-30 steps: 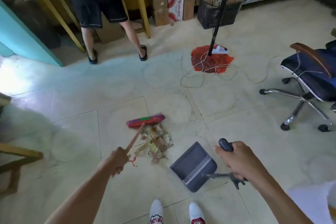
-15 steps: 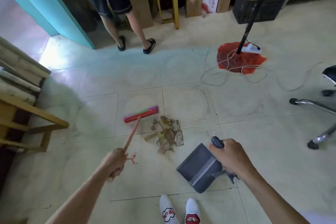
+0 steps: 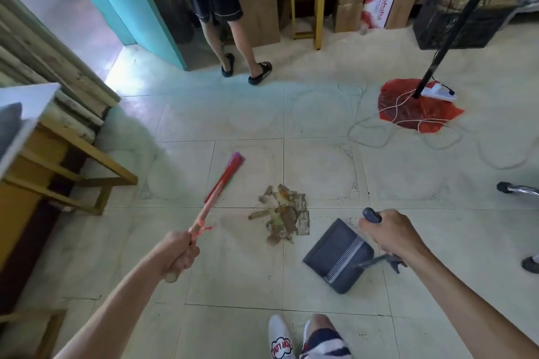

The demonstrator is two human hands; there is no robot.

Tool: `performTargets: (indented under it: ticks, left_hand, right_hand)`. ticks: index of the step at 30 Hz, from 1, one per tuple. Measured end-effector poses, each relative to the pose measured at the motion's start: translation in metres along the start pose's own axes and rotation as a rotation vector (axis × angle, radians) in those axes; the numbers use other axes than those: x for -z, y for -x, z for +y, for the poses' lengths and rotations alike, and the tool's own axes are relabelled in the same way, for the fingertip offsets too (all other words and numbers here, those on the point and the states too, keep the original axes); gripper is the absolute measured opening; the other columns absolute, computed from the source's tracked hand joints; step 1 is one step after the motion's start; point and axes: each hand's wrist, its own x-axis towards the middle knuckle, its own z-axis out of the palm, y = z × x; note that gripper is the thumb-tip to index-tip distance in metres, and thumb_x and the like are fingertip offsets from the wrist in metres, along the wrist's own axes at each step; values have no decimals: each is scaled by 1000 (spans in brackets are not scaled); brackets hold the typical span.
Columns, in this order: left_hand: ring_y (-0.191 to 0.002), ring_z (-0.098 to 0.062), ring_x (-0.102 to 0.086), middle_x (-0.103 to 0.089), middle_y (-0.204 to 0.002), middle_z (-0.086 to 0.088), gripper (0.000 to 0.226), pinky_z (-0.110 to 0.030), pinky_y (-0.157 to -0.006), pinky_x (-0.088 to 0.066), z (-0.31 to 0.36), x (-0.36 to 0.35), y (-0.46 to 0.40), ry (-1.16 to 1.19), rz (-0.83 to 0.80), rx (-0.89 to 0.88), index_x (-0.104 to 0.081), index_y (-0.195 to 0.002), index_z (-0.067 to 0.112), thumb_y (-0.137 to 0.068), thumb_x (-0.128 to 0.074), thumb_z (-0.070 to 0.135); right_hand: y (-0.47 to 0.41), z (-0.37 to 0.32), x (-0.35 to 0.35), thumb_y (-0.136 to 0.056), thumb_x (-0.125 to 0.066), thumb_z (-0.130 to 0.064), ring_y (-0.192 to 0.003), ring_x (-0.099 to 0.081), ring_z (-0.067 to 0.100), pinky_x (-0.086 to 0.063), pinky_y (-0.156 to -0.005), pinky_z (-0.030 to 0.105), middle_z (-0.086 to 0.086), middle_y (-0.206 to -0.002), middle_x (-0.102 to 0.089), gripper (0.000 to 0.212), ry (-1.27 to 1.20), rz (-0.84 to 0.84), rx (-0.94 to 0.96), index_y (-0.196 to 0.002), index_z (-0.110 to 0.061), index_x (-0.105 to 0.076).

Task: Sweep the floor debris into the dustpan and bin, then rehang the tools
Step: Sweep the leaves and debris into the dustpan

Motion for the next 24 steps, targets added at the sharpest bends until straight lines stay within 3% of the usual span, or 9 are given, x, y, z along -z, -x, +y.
performTargets:
  ticks: [5,9,12,15,18,24]
  left_hand:
    - [-18,-10,-29,-38,-41,-5,28,-10,-28,-21,19,-45,-21,-220,88,-50,-42,-75,1,-97,-26,-1]
    - [-21,-10,-31,-39,-42,-5,26,-12,-27,-24,19,-96,-23,-205,-33,65,-44,-82,-1,-98,-25,1]
    - [-25,-12,-36,-44,-42,-4,30,-14,-28,-27,38,-89,-16,-287,-5,34,-48,-75,3,-99,-30,3]
    - [-25,-11,-36,-44,-46,-4,27,-14,-28,-29,64,-61,-20,-285,42,0,-56,-90,3,-100,-31,5]
    - [-25,-10,-35,-43,-47,-4,24,-13,-28,-29,90,-65,-42,-295,52,-29,-51,-91,4,-101,-29,4]
    - [-29,-15,-42,-53,-57,-11,18,-19,-30,-34,111,-120,-105,-681,68,-131,-54,-103,-2,-100,-42,11]
  right_hand:
    - [-33,-12,-4,-84,-67,-33,-40,-44,15,-30,-44,27,-5,-40,-42,46,71,9,63,-47,-17,-44]
    - [-66,-14,0,-84,-69,-30,-38,-44,13,-31,-43,26,-8,-37,-40,48,92,13,86,-44,-18,-44]
    - [-89,-21,6,-85,-68,-31,-38,-45,13,-32,-42,26,-7,-38,-42,47,105,-20,112,-45,-17,-46]
    - [-105,-34,11,-82,-66,-35,-37,-43,14,-32,-42,26,-7,-38,-41,48,100,-23,117,-44,-16,-43]
    - [-113,-40,7,-81,-66,-38,-36,-43,13,-31,-40,25,-7,-38,-42,50,99,-25,112,-44,-16,-42]
    - [-117,-34,-1,-82,-66,-37,-39,-49,12,-32,-39,22,-5,-41,-48,47,107,103,50,-46,-15,-45]
